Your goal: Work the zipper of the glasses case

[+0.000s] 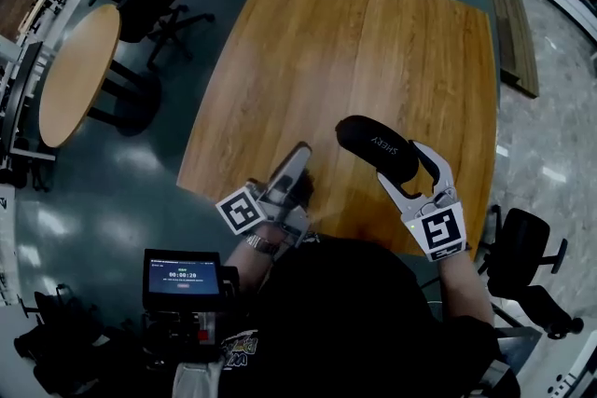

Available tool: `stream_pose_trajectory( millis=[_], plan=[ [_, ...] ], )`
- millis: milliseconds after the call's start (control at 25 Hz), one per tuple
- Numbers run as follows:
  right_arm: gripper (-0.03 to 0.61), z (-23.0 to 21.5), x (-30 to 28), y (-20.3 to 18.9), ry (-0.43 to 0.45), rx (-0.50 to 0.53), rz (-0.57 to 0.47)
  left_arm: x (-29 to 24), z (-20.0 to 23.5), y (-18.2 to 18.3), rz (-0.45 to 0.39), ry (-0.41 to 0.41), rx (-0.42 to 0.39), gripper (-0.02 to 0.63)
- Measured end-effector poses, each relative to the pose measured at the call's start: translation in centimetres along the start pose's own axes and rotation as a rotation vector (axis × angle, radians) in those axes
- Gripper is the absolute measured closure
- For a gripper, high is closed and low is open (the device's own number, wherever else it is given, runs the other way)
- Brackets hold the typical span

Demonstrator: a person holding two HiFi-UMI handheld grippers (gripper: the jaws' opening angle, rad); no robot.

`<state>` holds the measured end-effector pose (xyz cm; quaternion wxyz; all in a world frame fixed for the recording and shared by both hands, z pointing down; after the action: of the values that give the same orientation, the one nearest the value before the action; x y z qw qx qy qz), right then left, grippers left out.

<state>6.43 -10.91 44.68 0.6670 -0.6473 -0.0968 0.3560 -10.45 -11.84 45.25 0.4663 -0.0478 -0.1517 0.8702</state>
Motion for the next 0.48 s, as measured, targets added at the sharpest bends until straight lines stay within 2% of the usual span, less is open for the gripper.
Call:
stream_pose_trajectory(
  millis=[80, 160, 280, 400, 480],
  plan=[
    [0.265, -1.2, -0.7, -4.4, 0.016, -0.036, 0.057, 1.6, 1.4, -1.1, 0.063, 0.04, -0.08, 0.492],
    [0.265, -1.9, -2.7, -8.6, 0.06, -0.065, 0.118, 2.6, 2.2, -3.3, 0.179, 0.084, -0.198, 0.596],
    [0.266, -2.1, -6.5, -13.9, 0.127, -0.055, 0.228, 3.3, 2.6, -6.7, 0.314, 0.107, -0.32, 0.615],
    [0.265, -2.4, -9.7, -17.6, 0.161, -0.006, 0.334, 3.8, 2.9, -8.7, 0.362, 0.111, -0.371, 0.615],
    [0.265, -2.7, -11.2, -19.1, 0.164, -0.043, 0.353, 4.2, 2.8, -9.1, 0.381, 0.147, -0.394, 0.615]
  ],
)
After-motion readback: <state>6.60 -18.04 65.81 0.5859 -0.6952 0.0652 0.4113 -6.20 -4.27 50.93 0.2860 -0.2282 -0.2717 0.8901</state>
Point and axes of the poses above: the fingertips, and each gripper's own axes: x backward along the fingers, z to its left, y out of its top, the point moved 1 cm from there along x, backward along the fingers, and after that the axes turned 7 degrees about y, right-handed, at the moved point
